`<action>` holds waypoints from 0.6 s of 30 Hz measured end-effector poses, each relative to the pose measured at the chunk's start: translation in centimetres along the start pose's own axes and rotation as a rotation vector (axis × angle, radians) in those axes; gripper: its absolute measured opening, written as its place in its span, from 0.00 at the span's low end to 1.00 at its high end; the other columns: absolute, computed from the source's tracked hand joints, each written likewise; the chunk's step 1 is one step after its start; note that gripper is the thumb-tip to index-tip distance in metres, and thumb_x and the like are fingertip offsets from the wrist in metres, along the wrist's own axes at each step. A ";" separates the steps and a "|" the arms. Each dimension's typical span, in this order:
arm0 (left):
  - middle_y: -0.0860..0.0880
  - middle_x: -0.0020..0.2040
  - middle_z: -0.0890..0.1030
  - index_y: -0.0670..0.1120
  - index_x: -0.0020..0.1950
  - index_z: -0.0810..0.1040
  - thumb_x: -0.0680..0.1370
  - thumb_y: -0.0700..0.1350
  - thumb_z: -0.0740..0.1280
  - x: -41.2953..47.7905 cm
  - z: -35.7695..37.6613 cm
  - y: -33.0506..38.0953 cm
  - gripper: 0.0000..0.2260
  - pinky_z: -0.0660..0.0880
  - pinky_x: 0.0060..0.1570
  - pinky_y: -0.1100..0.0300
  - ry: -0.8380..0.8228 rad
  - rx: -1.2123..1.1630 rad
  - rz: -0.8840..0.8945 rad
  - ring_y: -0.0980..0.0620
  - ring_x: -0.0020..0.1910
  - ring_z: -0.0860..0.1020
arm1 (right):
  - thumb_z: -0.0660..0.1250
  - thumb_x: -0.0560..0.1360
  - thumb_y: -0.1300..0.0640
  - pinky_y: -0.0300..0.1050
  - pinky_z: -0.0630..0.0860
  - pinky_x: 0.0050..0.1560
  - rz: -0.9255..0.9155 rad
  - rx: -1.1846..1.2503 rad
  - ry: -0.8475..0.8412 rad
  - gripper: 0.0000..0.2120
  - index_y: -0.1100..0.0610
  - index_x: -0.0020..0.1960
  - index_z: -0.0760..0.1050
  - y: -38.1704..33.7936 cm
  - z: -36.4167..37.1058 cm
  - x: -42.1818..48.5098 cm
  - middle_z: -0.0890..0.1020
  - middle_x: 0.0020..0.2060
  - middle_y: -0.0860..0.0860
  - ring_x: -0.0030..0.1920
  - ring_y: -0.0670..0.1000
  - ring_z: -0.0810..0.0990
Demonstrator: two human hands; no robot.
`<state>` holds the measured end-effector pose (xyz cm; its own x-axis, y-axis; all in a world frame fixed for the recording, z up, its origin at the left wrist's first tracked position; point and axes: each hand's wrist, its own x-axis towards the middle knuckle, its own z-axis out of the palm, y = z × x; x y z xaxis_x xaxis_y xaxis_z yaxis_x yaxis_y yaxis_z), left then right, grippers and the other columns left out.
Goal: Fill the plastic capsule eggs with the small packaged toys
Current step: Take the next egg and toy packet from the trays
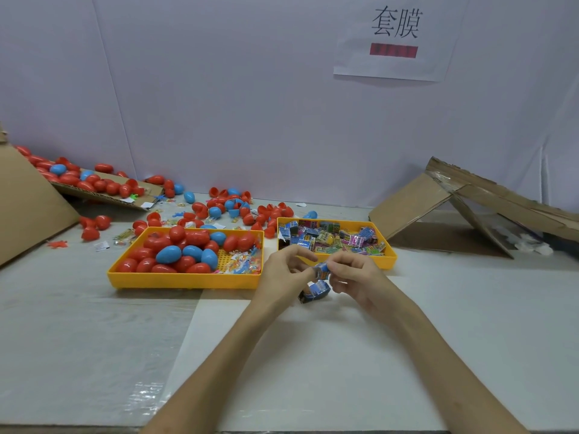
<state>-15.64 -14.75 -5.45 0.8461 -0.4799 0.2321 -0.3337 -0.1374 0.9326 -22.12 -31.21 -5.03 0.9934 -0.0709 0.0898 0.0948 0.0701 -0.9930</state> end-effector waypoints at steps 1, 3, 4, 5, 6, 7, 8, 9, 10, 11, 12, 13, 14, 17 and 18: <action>0.44 0.41 0.85 0.46 0.52 0.81 0.77 0.38 0.72 0.1 0.0 -0.1 0.06 0.78 0.34 0.62 0.007 -0.006 0.001 0.49 0.38 0.83 | 0.74 0.73 0.59 0.38 0.70 0.34 -0.001 0.002 0.001 0.03 0.56 0.40 0.83 0.0 0.1 0.0 0.76 0.30 0.49 0.30 0.47 0.71; 0.43 0.41 0.85 0.46 0.51 0.81 0.77 0.39 0.72 0.2 0.1 -0.3 0.05 0.83 0.41 0.52 0.010 0.004 0.014 0.44 0.41 0.84 | 0.72 0.72 0.58 0.38 0.68 0.33 0.005 0.020 0.014 0.03 0.58 0.43 0.82 0.1 0.2 0.0 0.76 0.30 0.48 0.30 0.47 0.69; 0.44 0.41 0.85 0.47 0.51 0.82 0.77 0.40 0.73 0.2 0.1 -0.4 0.05 0.83 0.42 0.50 0.009 0.020 0.027 0.45 0.41 0.83 | 0.70 0.71 0.58 0.38 0.69 0.33 0.009 0.035 0.022 0.05 0.59 0.44 0.82 0.1 0.2 0.0 0.76 0.30 0.48 0.30 0.47 0.69; 0.46 0.41 0.85 0.48 0.51 0.82 0.77 0.43 0.73 0.3 0.2 -0.5 0.04 0.83 0.42 0.50 0.006 0.029 0.039 0.46 0.41 0.83 | 0.69 0.71 0.58 0.38 0.69 0.34 0.010 0.059 0.031 0.07 0.61 0.46 0.80 0.0 0.1 0.0 0.76 0.31 0.49 0.31 0.47 0.69; 0.47 0.40 0.85 0.49 0.50 0.82 0.77 0.45 0.74 0.3 0.2 -0.5 0.04 0.83 0.41 0.52 -0.001 0.030 0.046 0.48 0.40 0.83 | 0.69 0.71 0.59 0.38 0.69 0.34 0.007 0.089 0.038 0.07 0.62 0.46 0.79 0.0 0.1 0.0 0.76 0.32 0.50 0.32 0.47 0.69; 0.48 0.40 0.85 0.50 0.50 0.81 0.77 0.46 0.74 0.3 0.2 -0.5 0.04 0.83 0.41 0.53 -0.012 0.027 0.049 0.50 0.40 0.83 | 0.69 0.71 0.60 0.37 0.70 0.34 0.003 0.116 0.041 0.07 0.63 0.47 0.78 -0.1 0.1 0.0 0.76 0.34 0.53 0.32 0.47 0.70; 0.48 0.40 0.85 0.50 0.50 0.81 0.78 0.47 0.73 0.3 0.3 -0.5 0.03 0.83 0.40 0.53 -0.026 0.023 0.047 0.51 0.39 0.83 | 0.69 0.71 0.60 0.37 0.71 0.35 0.002 0.133 0.042 0.08 0.64 0.47 0.77 0.0 0.2 -0.1 0.77 0.37 0.55 0.33 0.48 0.71; 0.47 0.40 0.85 0.50 0.50 0.81 0.78 0.47 0.73 0.3 0.3 -0.5 0.03 0.84 0.40 0.53 -0.034 0.021 0.044 0.51 0.38 0.83 | 0.68 0.71 0.60 0.37 0.72 0.35 0.004 0.139 0.045 0.07 0.64 0.47 0.76 0.0 0.2 -0.1 0.77 0.38 0.56 0.34 0.48 0.72; 0.47 0.39 0.85 0.50 0.50 0.81 0.78 0.46 0.72 0.4 0.3 -0.5 0.03 0.83 0.39 0.53 -0.030 0.022 0.041 0.52 0.38 0.83 | 0.68 0.71 0.61 0.37 0.73 0.36 0.006 0.142 0.048 0.07 0.64 0.46 0.76 0.0 0.2 -0.1 0.77 0.39 0.56 0.34 0.49 0.73; 0.47 0.39 0.85 0.50 0.50 0.81 0.78 0.46 0.72 0.4 0.3 -0.4 0.03 0.83 0.37 0.56 -0.017 0.022 0.035 0.53 0.37 0.83 | 0.68 0.71 0.61 0.38 0.73 0.36 0.007 0.145 0.050 0.06 0.63 0.46 0.77 0.0 0.2 -0.1 0.77 0.39 0.56 0.34 0.49 0.73; 0.47 0.39 0.85 0.50 0.50 0.81 0.78 0.46 0.73 0.5 0.2 -0.4 0.03 0.80 0.33 0.60 -0.003 0.011 0.029 0.56 0.36 0.83 | 0.69 0.72 0.61 0.38 0.73 0.36 0.004 0.151 0.048 0.05 0.62 0.45 0.78 0.0 0.2 0.0 0.78 0.39 0.56 0.35 0.49 0.74; 0.47 0.39 0.85 0.50 0.49 0.80 0.78 0.47 0.73 0.4 0.0 -0.2 0.03 0.77 0.30 0.65 0.001 -0.017 0.023 0.58 0.34 0.82 | 0.70 0.72 0.61 0.38 0.74 0.36 0.000 0.159 0.043 0.03 0.61 0.44 0.79 0.0 0.2 0.0 0.79 0.39 0.56 0.35 0.49 0.74; 0.46 0.40 0.85 0.50 0.50 0.80 0.78 0.46 0.73 0.3 -0.1 0.0 0.03 0.74 0.29 0.68 -0.018 -0.065 0.020 0.60 0.32 0.81 | 0.71 0.73 0.61 0.38 0.74 0.37 -0.004 0.170 0.034 0.02 0.60 0.43 0.80 -0.1 0.2 0.1 0.81 0.39 0.55 0.35 0.49 0.76; 0.46 0.48 0.84 0.51 0.57 0.80 0.78 0.43 0.71 -0.1 -0.5 0.6 0.09 0.75 0.35 0.66 -0.196 -0.259 0.011 0.57 0.37 0.81 | 0.69 0.74 0.59 0.39 0.76 0.38 -0.012 0.229 0.029 0.03 0.58 0.44 0.81 0.0 0.0 0.3 0.85 0.45 0.57 0.38 0.51 0.81; 0.47 0.51 0.84 0.51 0.60 0.79 0.76 0.45 0.71 -0.2 -0.5 0.8 0.13 0.76 0.37 0.63 -0.256 -0.318 -0.002 0.55 0.40 0.81 | 0.67 0.74 0.59 0.39 0.76 0.37 -0.012 0.257 0.047 0.04 0.58 0.44 0.81 0.0 -0.2 0.4 0.85 0.46 0.57 0.38 0.50 0.81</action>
<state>-15.86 -14.29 -4.58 0.7025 -0.6853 0.1919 -0.1534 0.1175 0.9812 -21.76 -31.46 -4.98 0.9887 -0.1190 0.0916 0.1255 0.3191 -0.9394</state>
